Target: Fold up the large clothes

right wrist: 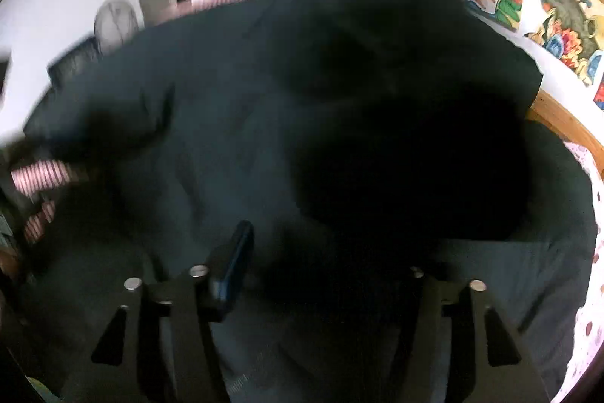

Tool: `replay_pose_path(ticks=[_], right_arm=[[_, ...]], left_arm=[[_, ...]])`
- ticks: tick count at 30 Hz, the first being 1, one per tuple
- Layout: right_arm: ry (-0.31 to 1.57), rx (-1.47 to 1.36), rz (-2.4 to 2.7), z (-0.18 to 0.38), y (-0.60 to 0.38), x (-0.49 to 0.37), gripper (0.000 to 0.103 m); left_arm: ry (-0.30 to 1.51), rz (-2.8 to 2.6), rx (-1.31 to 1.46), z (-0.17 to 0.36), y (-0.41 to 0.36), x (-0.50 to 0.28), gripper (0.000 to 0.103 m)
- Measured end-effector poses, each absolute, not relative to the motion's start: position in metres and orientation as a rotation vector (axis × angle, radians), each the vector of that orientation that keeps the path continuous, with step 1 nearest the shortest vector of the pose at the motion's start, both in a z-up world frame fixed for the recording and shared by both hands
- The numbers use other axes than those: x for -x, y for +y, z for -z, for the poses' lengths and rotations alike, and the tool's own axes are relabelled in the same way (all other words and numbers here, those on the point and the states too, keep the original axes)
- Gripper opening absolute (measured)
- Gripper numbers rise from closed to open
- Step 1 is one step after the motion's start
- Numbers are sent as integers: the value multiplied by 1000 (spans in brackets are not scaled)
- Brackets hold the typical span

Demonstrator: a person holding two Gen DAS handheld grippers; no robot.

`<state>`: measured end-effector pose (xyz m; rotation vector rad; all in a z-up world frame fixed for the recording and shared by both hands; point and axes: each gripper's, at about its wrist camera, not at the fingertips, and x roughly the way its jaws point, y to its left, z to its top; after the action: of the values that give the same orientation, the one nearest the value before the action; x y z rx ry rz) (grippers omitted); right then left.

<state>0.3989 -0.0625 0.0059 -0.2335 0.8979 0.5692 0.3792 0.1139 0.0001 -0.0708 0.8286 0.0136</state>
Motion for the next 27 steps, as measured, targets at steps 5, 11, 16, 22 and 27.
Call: replay_pose_path(ticks=[5,11,16,22,27], right_arm=[[861,421,-491,-5,-58,-354,75],[742,521,-390,-26,-86,-301,76],[746,488,-380,-35,-107,-304,76],[745,470,-359,-37,-119,-308,76],[762,448,-354,-26,-125,-331,76]], left_arm=[[816,82,136,2,110,-388,103],[847,141,255,12,108,-395,103],[887,105,338,25,105,-406,103],[859,38,221,26,78,-423,96],[909,-13,152,37,61,-447,41]])
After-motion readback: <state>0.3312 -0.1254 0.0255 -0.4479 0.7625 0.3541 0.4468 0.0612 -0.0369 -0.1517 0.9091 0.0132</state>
